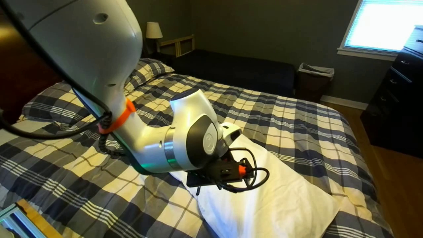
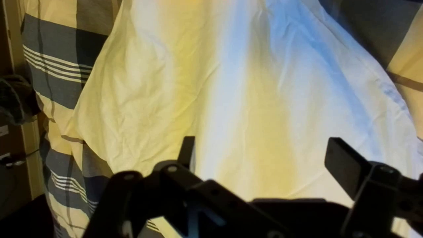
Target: Move the pillow forward
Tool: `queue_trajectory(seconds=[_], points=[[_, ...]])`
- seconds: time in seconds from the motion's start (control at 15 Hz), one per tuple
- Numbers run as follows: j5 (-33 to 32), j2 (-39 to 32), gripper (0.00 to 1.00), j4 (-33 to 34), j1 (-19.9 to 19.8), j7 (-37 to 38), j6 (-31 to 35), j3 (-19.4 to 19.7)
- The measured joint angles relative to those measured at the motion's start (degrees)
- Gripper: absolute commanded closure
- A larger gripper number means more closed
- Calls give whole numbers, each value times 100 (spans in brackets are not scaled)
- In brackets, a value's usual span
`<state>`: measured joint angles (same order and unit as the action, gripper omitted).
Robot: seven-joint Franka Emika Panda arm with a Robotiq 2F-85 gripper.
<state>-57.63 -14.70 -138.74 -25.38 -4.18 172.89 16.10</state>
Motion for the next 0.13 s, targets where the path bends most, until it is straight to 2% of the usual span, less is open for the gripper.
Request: queue_trajectory(seconds=[0.13], points=[[-4,0,0,4,-1,4,0,0]])
